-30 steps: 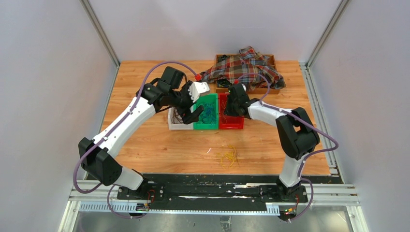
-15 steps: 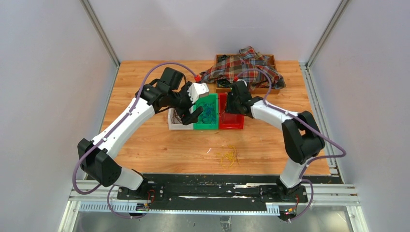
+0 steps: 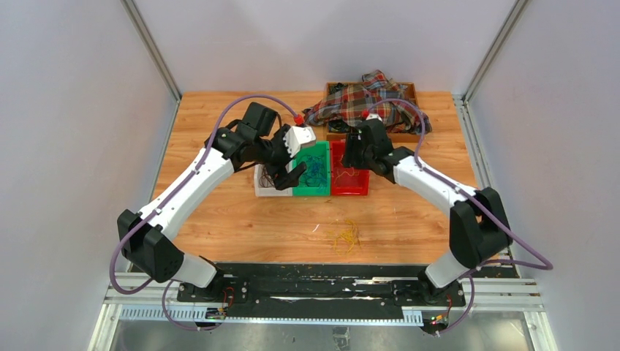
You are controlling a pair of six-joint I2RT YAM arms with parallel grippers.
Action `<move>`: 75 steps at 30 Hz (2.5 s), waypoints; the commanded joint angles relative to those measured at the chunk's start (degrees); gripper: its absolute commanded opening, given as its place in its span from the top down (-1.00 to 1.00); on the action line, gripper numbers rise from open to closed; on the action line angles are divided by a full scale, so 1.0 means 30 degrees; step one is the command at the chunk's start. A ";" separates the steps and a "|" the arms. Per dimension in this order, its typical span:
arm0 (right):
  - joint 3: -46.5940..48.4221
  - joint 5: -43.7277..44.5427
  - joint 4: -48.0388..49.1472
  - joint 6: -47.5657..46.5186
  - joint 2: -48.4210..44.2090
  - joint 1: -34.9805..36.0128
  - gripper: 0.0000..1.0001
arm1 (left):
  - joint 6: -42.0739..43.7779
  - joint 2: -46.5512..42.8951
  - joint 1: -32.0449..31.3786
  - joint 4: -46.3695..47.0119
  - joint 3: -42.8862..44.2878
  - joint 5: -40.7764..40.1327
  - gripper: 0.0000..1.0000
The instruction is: Untangle the cables
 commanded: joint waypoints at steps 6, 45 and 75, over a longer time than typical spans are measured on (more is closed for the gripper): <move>-0.5465 0.0269 -0.0121 -0.0006 -0.6156 0.2102 -0.18 | 0.0751 -0.0537 0.0117 -0.0267 -0.0635 0.1455 -0.96; -1.5977 0.0583 0.2458 0.3743 -1.2583 0.7797 0.41 | -0.5620 0.8145 -0.4869 0.6701 -0.2340 0.5034 -0.66; -1.7280 0.1719 0.2473 0.3551 -1.6661 0.7801 0.45 | -0.1814 0.5928 -0.5542 0.0137 0.0950 0.1996 0.99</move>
